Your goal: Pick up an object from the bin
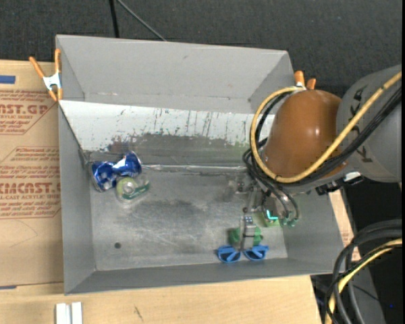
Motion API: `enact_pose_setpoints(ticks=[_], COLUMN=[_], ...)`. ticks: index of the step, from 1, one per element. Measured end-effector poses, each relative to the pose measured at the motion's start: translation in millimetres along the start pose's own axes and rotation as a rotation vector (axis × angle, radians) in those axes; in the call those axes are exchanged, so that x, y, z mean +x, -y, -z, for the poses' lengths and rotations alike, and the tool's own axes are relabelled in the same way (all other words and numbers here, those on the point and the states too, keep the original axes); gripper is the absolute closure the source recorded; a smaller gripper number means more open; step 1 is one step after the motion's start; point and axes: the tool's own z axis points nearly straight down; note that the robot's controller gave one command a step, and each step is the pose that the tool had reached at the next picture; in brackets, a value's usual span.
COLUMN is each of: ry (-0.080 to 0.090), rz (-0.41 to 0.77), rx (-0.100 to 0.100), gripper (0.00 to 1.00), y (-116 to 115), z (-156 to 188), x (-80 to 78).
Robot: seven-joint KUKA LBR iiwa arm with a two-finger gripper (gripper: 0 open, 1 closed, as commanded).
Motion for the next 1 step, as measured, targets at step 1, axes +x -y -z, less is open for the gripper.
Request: enact_pose_setpoints(ticks=[1], ry=[0.003], rz=[0.369], rx=[0.002], gripper=[0.0], y=[82.5], z=[-71.7], x=[0.3])
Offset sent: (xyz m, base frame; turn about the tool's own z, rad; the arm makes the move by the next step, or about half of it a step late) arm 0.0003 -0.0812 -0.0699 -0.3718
